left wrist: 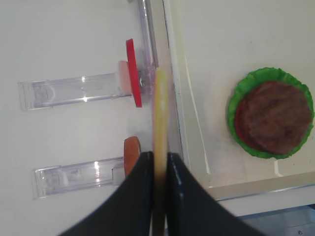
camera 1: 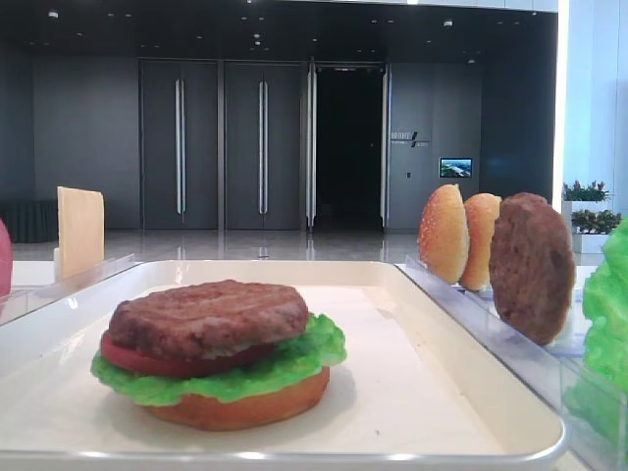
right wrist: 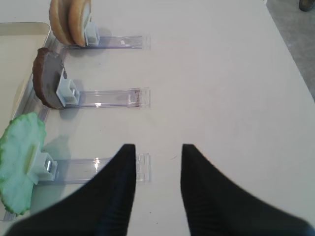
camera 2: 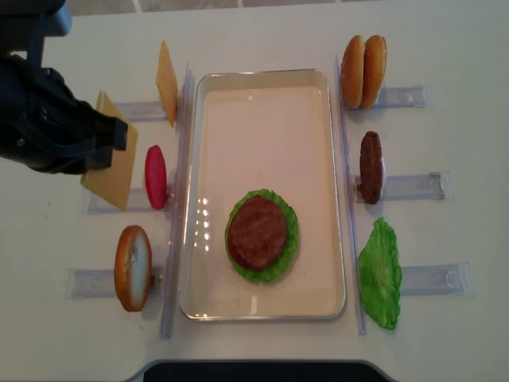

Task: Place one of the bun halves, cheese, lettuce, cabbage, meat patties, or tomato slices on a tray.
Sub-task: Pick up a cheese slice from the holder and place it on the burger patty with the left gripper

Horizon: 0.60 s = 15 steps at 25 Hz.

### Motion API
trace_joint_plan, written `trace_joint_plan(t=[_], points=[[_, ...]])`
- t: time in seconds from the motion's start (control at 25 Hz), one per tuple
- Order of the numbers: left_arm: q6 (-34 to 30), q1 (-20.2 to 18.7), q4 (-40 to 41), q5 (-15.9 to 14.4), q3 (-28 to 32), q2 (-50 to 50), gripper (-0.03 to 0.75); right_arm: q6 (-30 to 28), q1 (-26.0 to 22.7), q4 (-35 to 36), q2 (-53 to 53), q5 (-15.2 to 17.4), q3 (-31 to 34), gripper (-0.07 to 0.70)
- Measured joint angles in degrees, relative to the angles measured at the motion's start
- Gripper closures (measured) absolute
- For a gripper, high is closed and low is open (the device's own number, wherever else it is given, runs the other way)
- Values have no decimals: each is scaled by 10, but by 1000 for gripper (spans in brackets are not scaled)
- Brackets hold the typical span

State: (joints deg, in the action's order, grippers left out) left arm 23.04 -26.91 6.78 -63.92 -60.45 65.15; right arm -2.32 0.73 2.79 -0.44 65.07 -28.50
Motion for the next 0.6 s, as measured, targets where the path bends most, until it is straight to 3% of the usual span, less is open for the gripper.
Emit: trace_joint_plan(t=[0.4, 0.6], points=[[1, -12, -33, 57, 0, 21, 681, 0, 0, 0, 0, 0, 0, 380], [25, -106, -35, 116, 0, 78, 681, 0, 0, 0, 0, 0, 0, 380]])
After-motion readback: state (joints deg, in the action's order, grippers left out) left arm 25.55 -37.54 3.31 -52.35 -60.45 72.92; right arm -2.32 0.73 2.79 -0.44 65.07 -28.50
